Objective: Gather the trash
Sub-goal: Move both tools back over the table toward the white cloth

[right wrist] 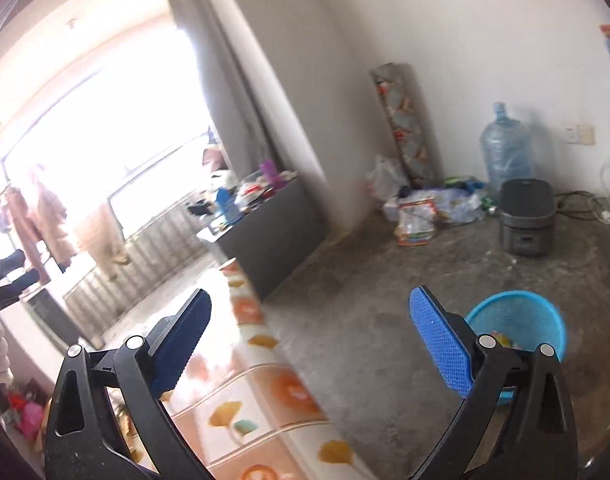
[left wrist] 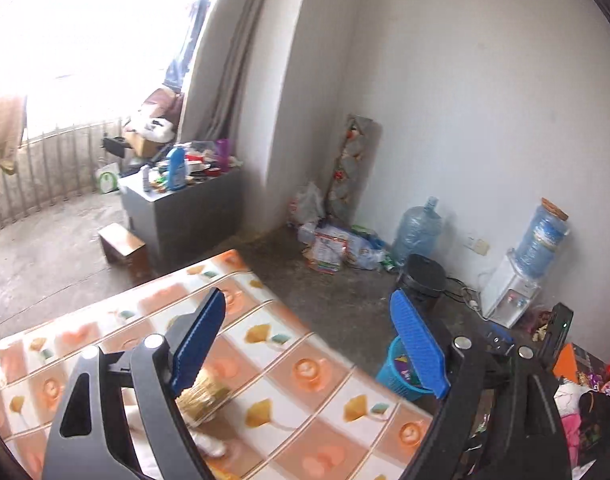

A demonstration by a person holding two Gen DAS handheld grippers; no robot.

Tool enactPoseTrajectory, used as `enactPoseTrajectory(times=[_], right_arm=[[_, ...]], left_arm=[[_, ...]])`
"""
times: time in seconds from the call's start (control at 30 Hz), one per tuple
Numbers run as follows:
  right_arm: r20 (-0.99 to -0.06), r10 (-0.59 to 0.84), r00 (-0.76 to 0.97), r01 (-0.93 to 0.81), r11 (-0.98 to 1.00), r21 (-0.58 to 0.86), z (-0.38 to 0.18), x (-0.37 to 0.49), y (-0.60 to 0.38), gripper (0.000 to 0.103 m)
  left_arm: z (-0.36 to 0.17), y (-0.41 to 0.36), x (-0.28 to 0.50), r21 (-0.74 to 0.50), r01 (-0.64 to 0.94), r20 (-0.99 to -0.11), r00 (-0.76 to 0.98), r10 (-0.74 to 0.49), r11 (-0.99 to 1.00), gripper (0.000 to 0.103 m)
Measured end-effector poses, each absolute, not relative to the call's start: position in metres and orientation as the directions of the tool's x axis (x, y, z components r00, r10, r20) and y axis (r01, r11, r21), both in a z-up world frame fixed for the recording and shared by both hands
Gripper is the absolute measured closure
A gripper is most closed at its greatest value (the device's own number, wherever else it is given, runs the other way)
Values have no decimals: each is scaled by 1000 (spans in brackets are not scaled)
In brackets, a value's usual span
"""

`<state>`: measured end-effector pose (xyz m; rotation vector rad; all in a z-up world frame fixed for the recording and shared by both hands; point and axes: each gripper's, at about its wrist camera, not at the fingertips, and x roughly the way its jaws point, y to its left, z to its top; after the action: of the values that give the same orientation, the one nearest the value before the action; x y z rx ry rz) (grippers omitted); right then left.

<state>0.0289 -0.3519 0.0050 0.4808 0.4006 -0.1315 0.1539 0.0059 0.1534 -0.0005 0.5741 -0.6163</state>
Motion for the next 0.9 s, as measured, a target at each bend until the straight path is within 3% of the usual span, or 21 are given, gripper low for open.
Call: enactPoseTrajectory(times=[0.37, 0.67, 0.9], right_arm=[[-486, 342, 804, -60, 860, 507, -1, 86, -250, 8], [-586, 437, 683, -91, 846, 526, -9, 118, -192, 13], [-640, 482, 599, -86, 833, 546, -24, 153, -155, 21]], left_arm=[[83, 139, 105, -200, 318, -598, 710, -372, 927, 21], [39, 168, 118, -199, 289, -667, 660, -346, 936, 22], [37, 169, 162, -219, 319, -682, 625, -378, 922, 35]])
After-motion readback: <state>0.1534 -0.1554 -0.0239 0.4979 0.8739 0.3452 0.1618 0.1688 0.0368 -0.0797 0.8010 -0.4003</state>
